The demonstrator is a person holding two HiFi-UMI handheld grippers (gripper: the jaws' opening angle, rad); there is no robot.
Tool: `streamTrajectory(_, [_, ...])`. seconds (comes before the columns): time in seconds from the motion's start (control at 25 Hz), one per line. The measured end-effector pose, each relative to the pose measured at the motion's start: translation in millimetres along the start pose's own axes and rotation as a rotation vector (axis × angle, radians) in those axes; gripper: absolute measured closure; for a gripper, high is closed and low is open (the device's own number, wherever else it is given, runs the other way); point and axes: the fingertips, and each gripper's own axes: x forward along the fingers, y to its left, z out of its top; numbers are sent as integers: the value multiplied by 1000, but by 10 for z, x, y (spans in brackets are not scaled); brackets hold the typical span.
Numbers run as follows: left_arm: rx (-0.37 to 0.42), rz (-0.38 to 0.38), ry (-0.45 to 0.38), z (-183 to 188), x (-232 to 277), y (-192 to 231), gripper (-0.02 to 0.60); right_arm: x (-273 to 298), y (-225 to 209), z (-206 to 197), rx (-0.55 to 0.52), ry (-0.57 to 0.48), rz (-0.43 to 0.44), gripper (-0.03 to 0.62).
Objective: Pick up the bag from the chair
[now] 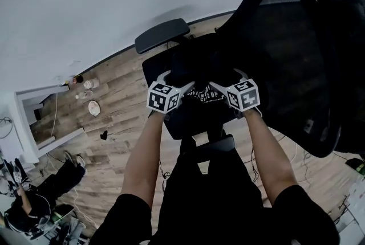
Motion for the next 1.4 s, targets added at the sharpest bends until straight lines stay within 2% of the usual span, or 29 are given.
streamTrajectory(0.12, [-19,-6,-9,27,37,-19,248,40,-7,-37,1,17,5,186])
streamTrajectory(0.24, [-26,-25,-9,38,41,-66,288,5,-28,-40,-9,7,-25,327])
streamTrajectory(0.32, [-16,-12,-7,53,26,-50,323,4,-21,-42,-21,6,-36,377])
streamTrajectory(0.36, [-7,10,-10,62,19,-27,353,8,-14,-47,-27,6,-38,401])
streamTrajectory(0.44, [19,66,-31,96,0,16,454,7,-11,-52,-33,0,-45,448])
streamTrajectory(0.48, [37,84,-42,109,-16,20,475,2,-7,-54,-33,-4,-49,464])
streamTrajectory(0.6, [88,100,-55,108,-100,-14,508,-16,43,-50,-49,-13,-51,482])
streamTrajectory(0.76, [105,107,-94,181,-206,-74,528,-107,65,11,-92,-42,-66,514])
streamTrajectory(0.92, [113,134,-132,255,-336,-110,535,-202,142,100,-118,-81,-81,533])
streamTrajectory(1.4, [220,108,-250,549,-884,-506,540,-767,425,356,-151,-205,-122,545])
